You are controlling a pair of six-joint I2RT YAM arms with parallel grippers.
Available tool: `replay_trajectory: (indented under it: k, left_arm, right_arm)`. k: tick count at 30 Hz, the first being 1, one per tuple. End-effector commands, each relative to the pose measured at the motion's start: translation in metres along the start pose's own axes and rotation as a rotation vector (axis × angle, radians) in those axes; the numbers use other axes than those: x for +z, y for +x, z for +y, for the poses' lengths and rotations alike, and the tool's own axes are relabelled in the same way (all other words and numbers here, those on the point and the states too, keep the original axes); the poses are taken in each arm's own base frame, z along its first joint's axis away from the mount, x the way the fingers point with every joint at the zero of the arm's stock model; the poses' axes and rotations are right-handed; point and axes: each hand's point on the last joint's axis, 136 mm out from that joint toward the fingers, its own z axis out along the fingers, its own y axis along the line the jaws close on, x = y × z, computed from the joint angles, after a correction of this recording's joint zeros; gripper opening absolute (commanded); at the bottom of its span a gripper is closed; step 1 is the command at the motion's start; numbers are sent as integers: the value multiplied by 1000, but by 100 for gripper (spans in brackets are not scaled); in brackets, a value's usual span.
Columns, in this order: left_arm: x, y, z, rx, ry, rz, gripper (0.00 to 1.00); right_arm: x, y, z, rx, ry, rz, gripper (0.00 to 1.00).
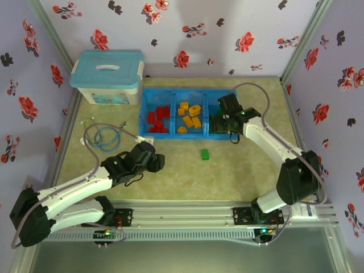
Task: Sort the legos into containers by color
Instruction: Place the lego in the container, then pick up the lego from the center of the table.
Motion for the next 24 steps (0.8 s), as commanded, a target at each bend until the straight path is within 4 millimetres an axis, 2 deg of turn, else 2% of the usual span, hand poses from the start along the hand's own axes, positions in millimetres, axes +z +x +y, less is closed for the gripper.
replay_trajectory:
  k: [1,10,16,24]
  left_arm:
    - [6,0,-2,-1,-10,-1,60]
    - [8,1,-1,-16,-6,-4,60]
    - [8,7,3,-27,-9,0,60]
    - [9,9,4,-24,-13,6,60]
  right_arm:
    - [-3,5,10,47,-80,-39,75]
    - [13,57,37,14,-144,51,68]
    - [29,85,53,-16,-142,97,71]
    - [54,106,62,-73,-71,161,69]
